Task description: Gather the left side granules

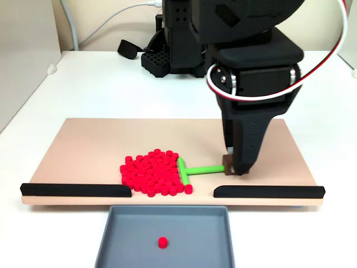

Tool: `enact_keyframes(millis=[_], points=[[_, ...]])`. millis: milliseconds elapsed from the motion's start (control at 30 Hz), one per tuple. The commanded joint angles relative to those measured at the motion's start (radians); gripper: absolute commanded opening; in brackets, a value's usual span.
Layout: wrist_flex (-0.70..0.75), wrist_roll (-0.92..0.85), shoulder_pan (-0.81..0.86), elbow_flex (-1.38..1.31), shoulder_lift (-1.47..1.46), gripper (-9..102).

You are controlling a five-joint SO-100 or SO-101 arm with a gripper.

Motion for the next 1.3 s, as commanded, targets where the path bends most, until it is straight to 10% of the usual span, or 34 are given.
enact_keyframes(millis=[0, 433, 1267], points=[[0.014, 0.034, -0.044, -0.023, 0.083, 0], [0.071, -0.071, -0.172, 0.071, 0.264, 0], [0.069, -1.575, 0.186, 0.614, 0.808, 0]])
